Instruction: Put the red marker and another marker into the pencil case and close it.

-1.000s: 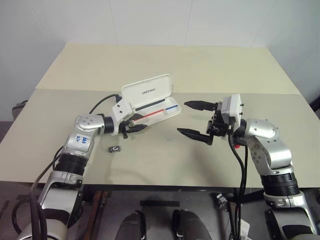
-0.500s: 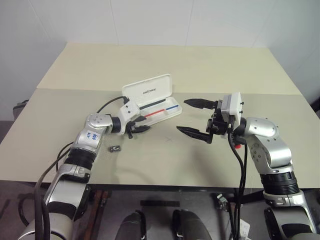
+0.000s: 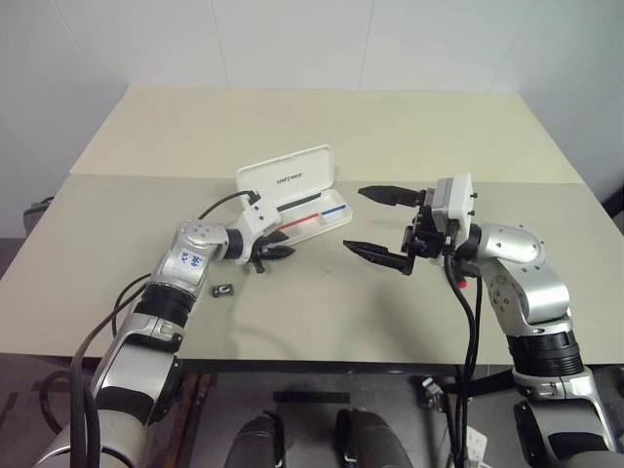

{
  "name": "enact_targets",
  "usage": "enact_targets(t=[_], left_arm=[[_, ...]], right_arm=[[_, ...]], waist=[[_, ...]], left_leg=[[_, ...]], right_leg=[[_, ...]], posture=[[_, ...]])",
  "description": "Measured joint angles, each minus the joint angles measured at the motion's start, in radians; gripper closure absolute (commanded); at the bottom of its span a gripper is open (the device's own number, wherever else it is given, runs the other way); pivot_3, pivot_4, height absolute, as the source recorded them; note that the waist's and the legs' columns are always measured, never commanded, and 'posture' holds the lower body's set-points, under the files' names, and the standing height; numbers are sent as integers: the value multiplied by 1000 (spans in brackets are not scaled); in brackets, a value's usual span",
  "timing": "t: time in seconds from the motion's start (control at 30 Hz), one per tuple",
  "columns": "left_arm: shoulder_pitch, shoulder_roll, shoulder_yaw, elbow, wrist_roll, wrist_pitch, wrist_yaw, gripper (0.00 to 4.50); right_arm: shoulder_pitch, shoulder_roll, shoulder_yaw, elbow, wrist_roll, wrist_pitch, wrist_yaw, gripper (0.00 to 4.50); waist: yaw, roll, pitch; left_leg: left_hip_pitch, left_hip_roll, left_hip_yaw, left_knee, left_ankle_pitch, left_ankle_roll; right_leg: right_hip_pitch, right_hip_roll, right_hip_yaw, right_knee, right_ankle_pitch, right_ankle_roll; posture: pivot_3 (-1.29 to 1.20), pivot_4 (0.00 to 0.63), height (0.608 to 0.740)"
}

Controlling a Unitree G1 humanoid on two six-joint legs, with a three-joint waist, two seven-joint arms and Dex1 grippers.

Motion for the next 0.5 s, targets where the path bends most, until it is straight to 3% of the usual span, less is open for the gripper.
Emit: enact_targets(t=[0.1, 0.5], left_arm=[[-2, -3, 1, 0, 0, 4, 1, 4472], [-1, 6, 1, -10, -1, -19, -29, 4472]], right_arm=[[-2, 0, 0, 0, 0, 0, -3, 0], [-8, 0, -1, 0, -2, 0, -7, 0]], waist=[[0, 0, 0], [1, 0, 0]], left_leg=[[0, 0, 0, 0, 0, 0], [0, 0, 0, 0, 0, 0]], right_leg=[[0, 0, 0, 0, 0, 0], [0, 0, 1, 0, 0, 0]], posture=[[0, 150, 740], [0, 150, 740]])
